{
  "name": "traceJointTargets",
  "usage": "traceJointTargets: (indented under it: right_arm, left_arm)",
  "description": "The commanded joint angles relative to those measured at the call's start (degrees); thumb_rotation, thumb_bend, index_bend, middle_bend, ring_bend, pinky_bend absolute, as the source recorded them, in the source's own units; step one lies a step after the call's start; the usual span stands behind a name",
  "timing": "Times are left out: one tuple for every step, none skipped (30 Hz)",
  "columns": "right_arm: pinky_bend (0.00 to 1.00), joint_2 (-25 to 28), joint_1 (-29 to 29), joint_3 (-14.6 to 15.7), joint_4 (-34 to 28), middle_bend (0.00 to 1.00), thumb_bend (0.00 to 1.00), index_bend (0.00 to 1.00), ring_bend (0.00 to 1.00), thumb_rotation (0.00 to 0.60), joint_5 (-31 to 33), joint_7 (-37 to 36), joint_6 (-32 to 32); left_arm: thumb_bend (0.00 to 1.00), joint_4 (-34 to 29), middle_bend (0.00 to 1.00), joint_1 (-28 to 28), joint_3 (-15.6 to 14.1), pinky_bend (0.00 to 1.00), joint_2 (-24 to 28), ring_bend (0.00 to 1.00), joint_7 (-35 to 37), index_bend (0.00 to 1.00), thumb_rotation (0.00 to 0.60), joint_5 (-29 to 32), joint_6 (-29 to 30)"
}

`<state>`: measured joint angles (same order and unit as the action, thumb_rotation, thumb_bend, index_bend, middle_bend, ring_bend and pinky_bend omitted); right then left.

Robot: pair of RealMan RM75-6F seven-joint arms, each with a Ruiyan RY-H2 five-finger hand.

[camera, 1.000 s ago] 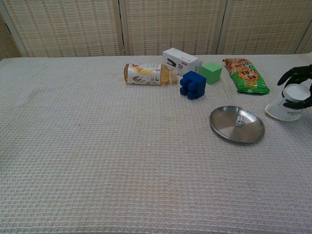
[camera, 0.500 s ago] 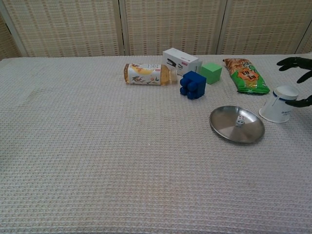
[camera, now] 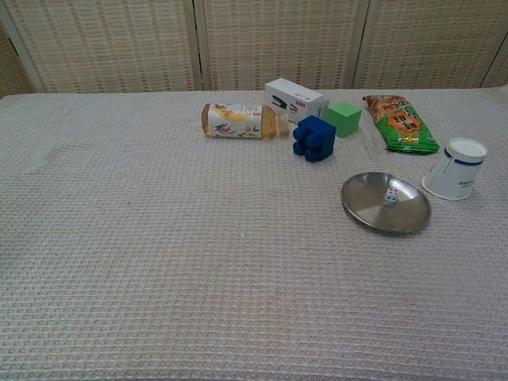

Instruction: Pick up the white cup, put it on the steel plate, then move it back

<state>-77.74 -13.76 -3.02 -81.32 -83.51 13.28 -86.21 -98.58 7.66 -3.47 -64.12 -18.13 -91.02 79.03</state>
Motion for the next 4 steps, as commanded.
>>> traceJointTargets:
  right_arm:
    - [0.10, 3.6, 3.6, 2.0, -5.7, 0.04, 0.12, 0.00, 0.00, 0.600, 0.7, 5.0, -1.8]
    - [0.10, 3.7, 3.6, 2.1, -5.8, 0.04, 0.12, 0.00, 0.00, 0.600, 0.4, 4.8, -1.5]
    - [0.10, 3.8, 3.6, 2.2, -5.8, 0.04, 0.12, 0.00, 0.00, 0.600, 0.3, 4.9, -1.1]
    - [0.10, 3.9, 3.6, 2.3, -5.9, 0.04, 0.12, 0.00, 0.00, 0.600, 0.3, 5.0, -0.7]
  left_arm:
    - [0.45, -0.1, 0.14, -0.1, 0.0, 0.38, 0.1, 0.21, -0.1, 0.07, 0.600, -0.2, 0.3]
    - [0.45, -0.1, 0.14, -0.2, 0.0, 0.38, 0.1, 0.21, -0.1, 0.07, 0.600, -0.3, 0.5]
    - [0.45, -0.2, 0.14, -0.2, 0.0, 0.38, 0.1, 0.21, -0.2, 0.07, 0.600, -0.4, 0.6]
    - [0.45, -0.2, 0.14, -0.3, 0.0, 0.38, 0.1, 0.21, -0.2, 0.07, 0.600, -0.5, 0.8]
